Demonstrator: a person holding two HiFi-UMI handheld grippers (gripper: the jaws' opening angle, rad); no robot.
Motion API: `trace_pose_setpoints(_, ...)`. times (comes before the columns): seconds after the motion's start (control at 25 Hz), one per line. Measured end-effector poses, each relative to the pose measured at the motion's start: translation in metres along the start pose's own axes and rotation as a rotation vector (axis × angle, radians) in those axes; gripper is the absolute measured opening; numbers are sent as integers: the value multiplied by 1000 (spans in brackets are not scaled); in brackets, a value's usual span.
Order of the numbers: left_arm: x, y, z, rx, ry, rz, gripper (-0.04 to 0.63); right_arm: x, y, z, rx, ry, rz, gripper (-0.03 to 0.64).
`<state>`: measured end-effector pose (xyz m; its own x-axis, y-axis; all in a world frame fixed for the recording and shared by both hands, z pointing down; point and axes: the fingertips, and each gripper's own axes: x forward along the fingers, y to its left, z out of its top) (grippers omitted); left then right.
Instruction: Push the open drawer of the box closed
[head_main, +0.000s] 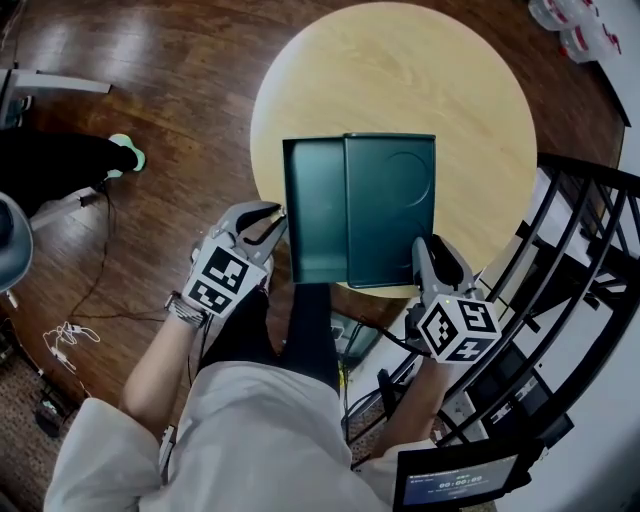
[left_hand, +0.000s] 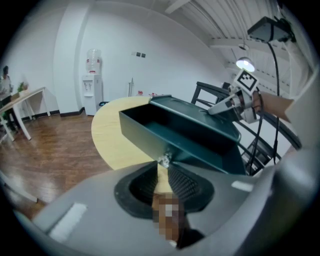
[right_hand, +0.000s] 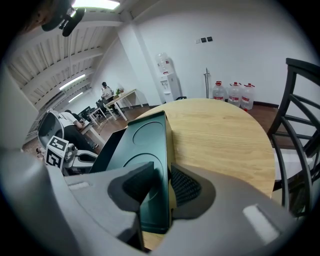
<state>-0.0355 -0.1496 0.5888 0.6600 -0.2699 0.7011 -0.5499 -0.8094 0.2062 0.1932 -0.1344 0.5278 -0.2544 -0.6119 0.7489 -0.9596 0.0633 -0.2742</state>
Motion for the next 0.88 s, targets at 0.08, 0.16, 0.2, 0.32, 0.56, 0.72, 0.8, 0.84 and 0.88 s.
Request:
trace_pose_setpoints(0.08,1,-2,2,-2,-2,-7,74,0,0,0,1,3,-2,110)
trace_pose_setpoints(0.16,3,-4,5,-1,-5,-17,74,-1,-1,0,1,6,-6,110)
trace_pose_setpoints(0.2,5,-6,6,-1,-7,-22,75,-1,-1,0,1,7,-7,110)
trace_pose_setpoints(0.32,8,-10,10,-9,-13,-31,75,-1,-1,-1,2,13,-8,110)
trace_pose_setpoints(0.56,11,-14,12,-31,-32,-50,75,-1,1,-1,7,19,-6,110)
trace_pose_setpoints(0.72,13,-15,16,-32,-39,-59,75,-1,3,0,14,16,-6,110)
trace_pose_setpoints(0.8,14,-17,17,-32,-40,-64,75,-2,4,-1,16,17,-5,110)
trace_pose_setpoints(0.84,14,-18,17,-34,-41,-68,75,-2,4,-2,18,18,-4,110)
trace_pose_setpoints(0.88,15,-18,18,-37,-42,-72,75,-2,5,-2,19,17,-3,110)
